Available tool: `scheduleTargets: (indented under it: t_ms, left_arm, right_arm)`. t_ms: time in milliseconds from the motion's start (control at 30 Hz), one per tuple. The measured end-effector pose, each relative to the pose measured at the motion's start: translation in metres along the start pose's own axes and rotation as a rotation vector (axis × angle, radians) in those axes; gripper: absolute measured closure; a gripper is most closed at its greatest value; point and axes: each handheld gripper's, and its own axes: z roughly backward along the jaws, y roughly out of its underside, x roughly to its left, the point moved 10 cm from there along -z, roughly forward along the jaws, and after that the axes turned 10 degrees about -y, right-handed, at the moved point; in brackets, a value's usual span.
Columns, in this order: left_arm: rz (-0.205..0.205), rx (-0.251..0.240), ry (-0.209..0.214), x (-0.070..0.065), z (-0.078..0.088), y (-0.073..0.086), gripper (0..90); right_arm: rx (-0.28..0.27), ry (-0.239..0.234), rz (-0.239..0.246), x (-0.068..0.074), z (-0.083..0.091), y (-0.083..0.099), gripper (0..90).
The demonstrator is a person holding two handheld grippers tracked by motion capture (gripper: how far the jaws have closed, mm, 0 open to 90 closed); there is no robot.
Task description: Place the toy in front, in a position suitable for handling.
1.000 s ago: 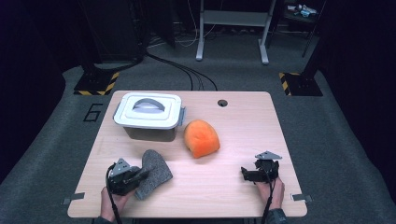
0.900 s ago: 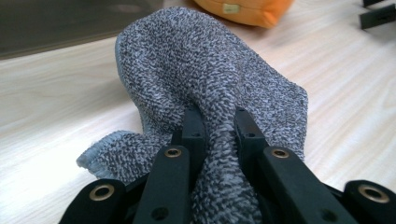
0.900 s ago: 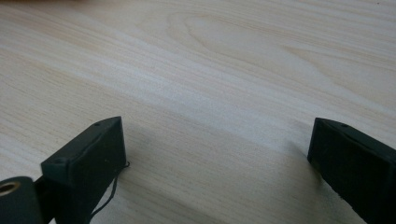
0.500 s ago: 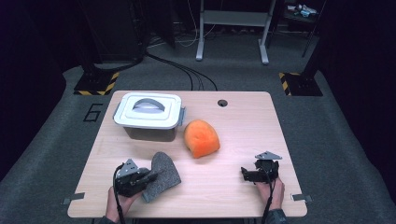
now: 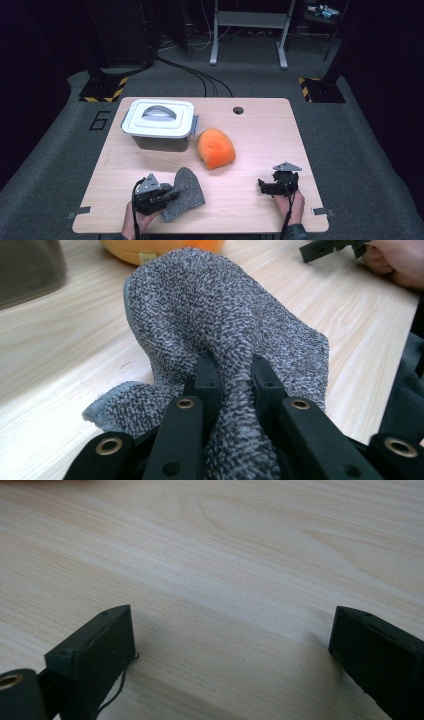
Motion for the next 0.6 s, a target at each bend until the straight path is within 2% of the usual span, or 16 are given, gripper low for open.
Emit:
scheduleTargets:
  t_ms: [233, 267, 367, 600]
  left_arm:
    - [-0.028, -0.004, 0.036, -0.013, -0.01, -0.005, 78.2]
    - [-0.048, 0.004, 0.04, -0.014, -0.012, -0.005, 78.2]
    - [-0.066, 0.004, 0.05, -0.019, -0.018, -0.008, 78.2]
    - [-0.084, 0.016, 0.077, -0.03, -0.034, -0.012, 78.1]
  right_arm:
    - [-0.001, 0.0, -0.001, 0.0, 0.0, 0.0, 3.8]
    - [-0.001, 0.001, -0.001, 0.0, 0.0, 0.0, 3.8]
    - [-0.001, 0.001, -0.001, 0.0, 0.0, 0.0, 3.8]
    - [-0.001, 0.001, -0.002, 0.0, 0.0, 0.0, 3.8]
